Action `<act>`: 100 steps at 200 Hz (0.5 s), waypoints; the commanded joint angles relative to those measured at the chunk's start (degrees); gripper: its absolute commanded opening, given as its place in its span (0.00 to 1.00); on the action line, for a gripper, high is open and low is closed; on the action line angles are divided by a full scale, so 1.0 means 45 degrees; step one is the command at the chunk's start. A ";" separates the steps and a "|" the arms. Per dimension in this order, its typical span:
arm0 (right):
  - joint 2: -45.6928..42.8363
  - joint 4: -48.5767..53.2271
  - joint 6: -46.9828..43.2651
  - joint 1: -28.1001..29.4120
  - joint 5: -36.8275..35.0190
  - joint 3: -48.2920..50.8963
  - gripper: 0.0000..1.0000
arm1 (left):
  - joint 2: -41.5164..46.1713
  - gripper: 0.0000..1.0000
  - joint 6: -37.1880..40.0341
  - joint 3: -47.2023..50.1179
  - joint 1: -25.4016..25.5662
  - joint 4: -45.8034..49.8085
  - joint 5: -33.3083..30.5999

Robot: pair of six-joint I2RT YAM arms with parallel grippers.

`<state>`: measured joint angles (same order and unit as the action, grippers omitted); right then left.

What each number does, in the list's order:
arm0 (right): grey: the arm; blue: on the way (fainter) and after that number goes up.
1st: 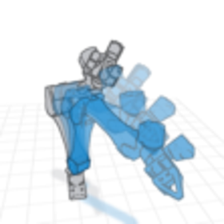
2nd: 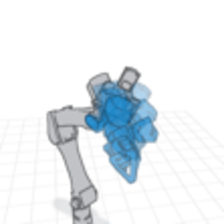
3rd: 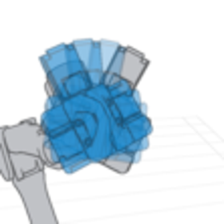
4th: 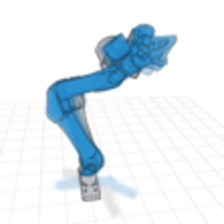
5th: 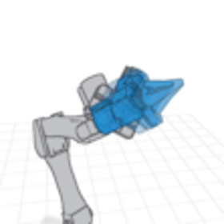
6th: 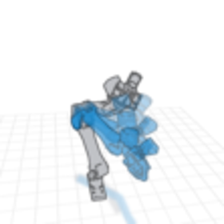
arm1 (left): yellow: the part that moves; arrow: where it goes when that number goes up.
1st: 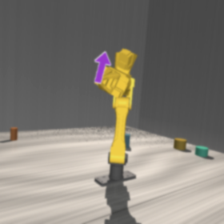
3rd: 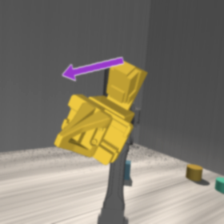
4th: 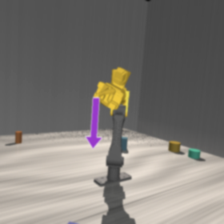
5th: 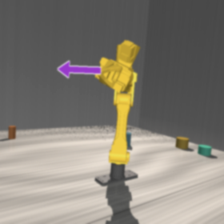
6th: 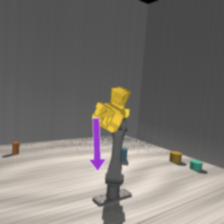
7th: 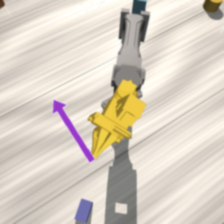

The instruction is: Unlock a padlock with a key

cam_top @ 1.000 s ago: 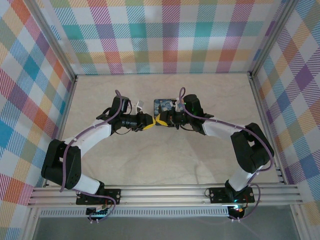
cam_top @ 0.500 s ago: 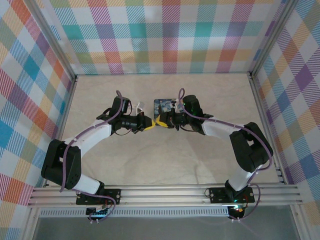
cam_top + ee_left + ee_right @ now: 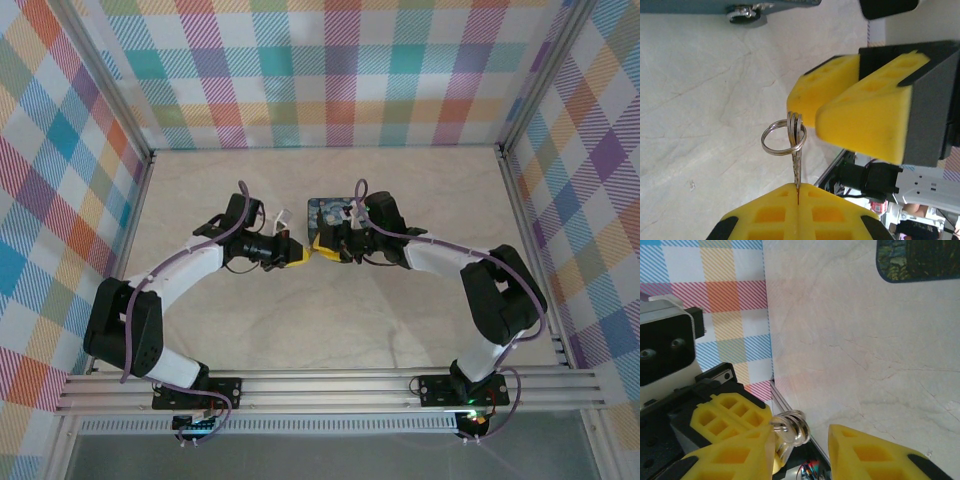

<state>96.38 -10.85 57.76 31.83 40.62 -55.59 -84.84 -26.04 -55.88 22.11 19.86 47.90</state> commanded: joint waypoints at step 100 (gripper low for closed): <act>0.0031 -0.0333 -0.0862 -0.0061 0.1452 0.0010 0.30 | -0.0273 0.00 0.0829 -0.0505 0.0126 0.0543 0.1126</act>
<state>96.16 -13.80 56.40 31.83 45.30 -55.57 -85.78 -23.66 -56.21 22.11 21.10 50.98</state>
